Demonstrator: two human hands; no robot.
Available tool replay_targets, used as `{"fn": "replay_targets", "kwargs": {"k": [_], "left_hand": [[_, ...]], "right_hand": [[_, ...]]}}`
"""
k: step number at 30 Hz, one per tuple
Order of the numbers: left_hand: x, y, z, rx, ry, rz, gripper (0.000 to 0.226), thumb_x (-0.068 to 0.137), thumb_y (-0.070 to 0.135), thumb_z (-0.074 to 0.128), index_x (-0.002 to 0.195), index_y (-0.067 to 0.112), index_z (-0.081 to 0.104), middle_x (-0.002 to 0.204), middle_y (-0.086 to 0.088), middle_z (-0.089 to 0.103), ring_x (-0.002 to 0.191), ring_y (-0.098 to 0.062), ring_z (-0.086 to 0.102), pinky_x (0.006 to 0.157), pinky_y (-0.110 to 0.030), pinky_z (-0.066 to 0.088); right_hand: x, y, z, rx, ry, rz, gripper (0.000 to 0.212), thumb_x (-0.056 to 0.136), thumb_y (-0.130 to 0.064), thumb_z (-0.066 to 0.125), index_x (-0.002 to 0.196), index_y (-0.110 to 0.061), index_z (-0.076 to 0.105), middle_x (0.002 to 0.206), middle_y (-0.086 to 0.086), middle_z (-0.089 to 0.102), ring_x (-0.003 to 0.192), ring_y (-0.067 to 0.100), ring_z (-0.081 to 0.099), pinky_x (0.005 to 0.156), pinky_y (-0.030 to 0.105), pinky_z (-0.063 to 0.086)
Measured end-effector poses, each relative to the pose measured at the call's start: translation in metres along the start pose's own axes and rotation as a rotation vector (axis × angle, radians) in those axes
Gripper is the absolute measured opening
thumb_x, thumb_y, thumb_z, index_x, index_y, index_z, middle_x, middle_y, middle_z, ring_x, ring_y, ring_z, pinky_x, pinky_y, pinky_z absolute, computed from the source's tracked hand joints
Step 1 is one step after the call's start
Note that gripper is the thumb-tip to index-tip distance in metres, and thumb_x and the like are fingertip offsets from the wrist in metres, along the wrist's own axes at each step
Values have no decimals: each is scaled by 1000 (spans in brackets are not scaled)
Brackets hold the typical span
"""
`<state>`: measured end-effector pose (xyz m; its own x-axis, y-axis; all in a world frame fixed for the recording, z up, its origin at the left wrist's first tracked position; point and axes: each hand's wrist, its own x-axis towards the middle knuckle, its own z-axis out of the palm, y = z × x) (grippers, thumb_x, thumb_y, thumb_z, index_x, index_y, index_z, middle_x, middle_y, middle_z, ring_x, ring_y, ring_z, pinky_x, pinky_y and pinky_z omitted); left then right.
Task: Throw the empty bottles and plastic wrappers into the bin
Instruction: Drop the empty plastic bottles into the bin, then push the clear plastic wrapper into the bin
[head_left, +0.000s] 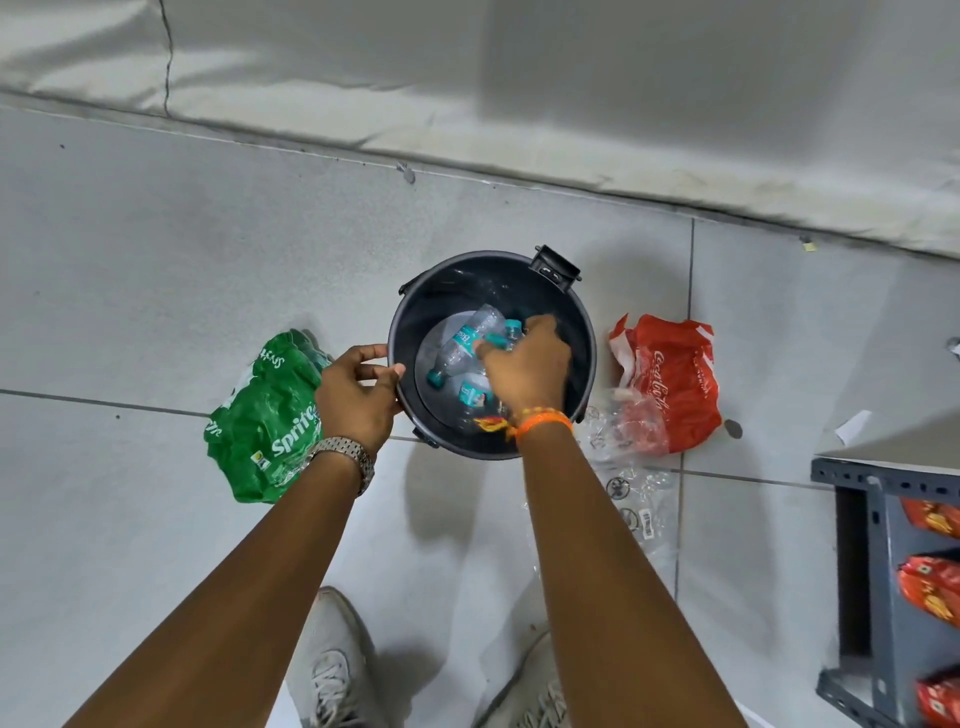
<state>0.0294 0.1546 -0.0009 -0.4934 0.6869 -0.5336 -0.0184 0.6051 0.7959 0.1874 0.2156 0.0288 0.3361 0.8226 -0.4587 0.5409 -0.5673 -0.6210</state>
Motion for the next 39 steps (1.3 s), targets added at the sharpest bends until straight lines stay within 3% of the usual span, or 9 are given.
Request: {"fn": "replay_targets", "kwargs": {"k": [3, 7, 14, 17, 22, 26, 31, 36, 39], "left_hand": [[-1, 0, 1, 0, 5, -3, 23, 90, 8, 69, 112, 12, 67, 87, -6, 66, 74, -21, 70, 68, -37, 63], [-1, 0, 1, -7, 21, 34, 20, 91, 7, 67, 110, 13, 67, 82, -3, 65, 68, -19, 68, 61, -34, 64], [2, -13, 9, -86, 32, 61, 17, 93, 5, 64, 108, 14, 66, 82, -2, 59, 74, -28, 66, 73, -41, 61], [5, -15, 8, -82, 24, 79, 16, 93, 7, 65, 107, 15, 66, 81, -1, 58, 74, -27, 66, 70, -39, 61], [7, -19, 10, -50, 42, 93, 17, 93, 7, 64, 107, 16, 66, 82, 0, 58, 70, -21, 65, 53, -24, 58], [5, -15, 10, 22, 61, 84, 16, 91, 10, 65, 105, 19, 66, 80, 1, 60, 68, -23, 66, 64, -38, 63], [-5, 6, 4, 97, 77, 27, 17, 80, 21, 68, 85, 37, 65, 78, 7, 65, 79, -36, 73, 74, -53, 63], [-8, 10, 2, 170, 72, 59, 17, 77, 26, 64, 93, 32, 62, 73, 5, 66, 77, -34, 74, 76, -51, 62], [-8, 8, 2, 185, 66, 77, 18, 77, 28, 63, 95, 33, 63, 72, 7, 65, 76, -34, 73, 75, -51, 62]], "right_hand": [[-5, 32, -53, 142, 273, 10, 29, 81, -9, 77, 107, -7, 65, 92, 5, 71, 69, -1, 60, 61, 3, 46], [8, 126, -105, 109, 508, 328, 32, 79, -13, 77, 108, -2, 71, 103, 10, 70, 94, 27, 66, 84, 23, 43], [37, 261, -69, -342, 82, 586, 125, 55, -39, 96, 148, 6, 25, 149, 26, 39, 140, 43, 38, 112, 49, 37], [50, 274, -59, -441, -35, 563, 135, 55, -48, 94, 149, 7, 14, 149, 24, 41, 138, 42, 42, 111, 47, 38], [58, 284, -64, -490, -110, 535, 102, 53, -47, 93, 134, -2, 49, 127, 17, 64, 116, 37, 63, 93, 41, 52], [39, 247, -92, -411, -233, 380, 46, 72, -24, 86, 110, -5, 68, 116, 19, 71, 99, 35, 70, 90, 41, 57], [-15, 168, -174, -199, -92, 58, 52, 77, 0, 66, 126, -17, 69, 118, 6, 71, 107, 25, 68, 91, 46, 58], [-42, 74, -211, 599, 165, -95, 21, 89, -11, 72, 101, 7, 74, 99, 17, 74, 95, 18, 70, 90, 38, 59], [-46, 35, -156, 724, 193, -202, 9, 82, 16, 63, 87, 13, 69, 90, 19, 67, 82, 14, 63, 76, 27, 54]]}}
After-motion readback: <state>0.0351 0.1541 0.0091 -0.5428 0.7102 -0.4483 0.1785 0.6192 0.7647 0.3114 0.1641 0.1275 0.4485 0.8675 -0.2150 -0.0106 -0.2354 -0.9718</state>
